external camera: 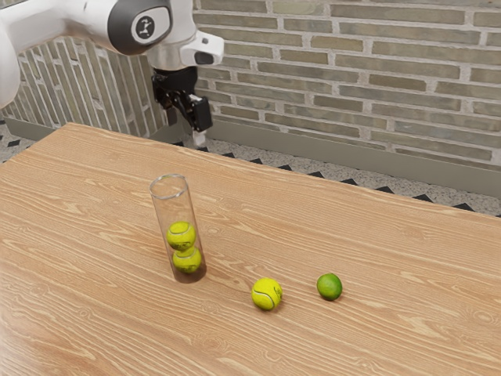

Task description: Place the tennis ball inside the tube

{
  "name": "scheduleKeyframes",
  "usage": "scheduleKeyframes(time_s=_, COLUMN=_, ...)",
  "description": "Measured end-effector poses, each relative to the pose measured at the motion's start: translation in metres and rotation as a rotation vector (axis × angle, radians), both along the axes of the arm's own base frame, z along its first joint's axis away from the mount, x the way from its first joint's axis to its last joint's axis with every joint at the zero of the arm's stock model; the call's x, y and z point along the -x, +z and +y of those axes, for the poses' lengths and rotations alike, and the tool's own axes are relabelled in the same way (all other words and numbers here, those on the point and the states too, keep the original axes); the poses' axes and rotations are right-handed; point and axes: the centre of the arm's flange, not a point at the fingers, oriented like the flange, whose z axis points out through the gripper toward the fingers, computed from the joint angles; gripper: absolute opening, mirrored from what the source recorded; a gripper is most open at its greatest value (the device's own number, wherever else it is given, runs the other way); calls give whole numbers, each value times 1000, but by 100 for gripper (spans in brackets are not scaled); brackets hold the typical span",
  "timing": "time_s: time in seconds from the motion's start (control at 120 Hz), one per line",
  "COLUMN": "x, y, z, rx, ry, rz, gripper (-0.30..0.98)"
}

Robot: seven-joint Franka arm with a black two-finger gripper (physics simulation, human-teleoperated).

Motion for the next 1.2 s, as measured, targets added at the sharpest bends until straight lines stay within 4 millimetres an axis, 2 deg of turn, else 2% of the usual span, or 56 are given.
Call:
scheduleKeyframes(time_s=0.05, x=-4, y=-5, z=1, rx=-3, ry=-20, rz=6, gripper=69)
scheduleKeyframes(time_s=0.092, x=-9, y=-17, z=-2, rx=-2, ry=-41, rz=25, gripper=69)
scheduleKeyframes(time_s=0.258, x=-21, y=-67, z=-36, rx=90, ry=-130, rz=108, gripper=69)
scheduleKeyframes(time_s=0.442, x=5, y=-140, z=-84, rx=240, ry=-187, rz=278, gripper=69)
scheduleKeyframes(time_s=0.633, x=30, y=-208, z=-117, rx=326, ry=-206, rz=368, gripper=69)
scheduleKeyframes(time_s=0.75, x=28, y=-248, z=-129, rx=355, ry=-205, rz=366, gripper=69)
scheduleKeyframes(time_s=0.817, x=35, y=-272, z=-135, rx=339, ry=-217, rz=366, gripper=69)
scheduleKeyframes(time_s=0.908, x=37, y=-282, z=-142, rx=285, ry=-264, rz=324, gripper=69)
scheduleKeyframes(time_s=1.042, x=27, y=-287, z=-139, rx=223, ry=-305, rz=259, gripper=69)
scheduleKeyframes(time_s=1.2, x=21, y=-307, z=-145, rx=207, ry=-331, rz=239, gripper=69)
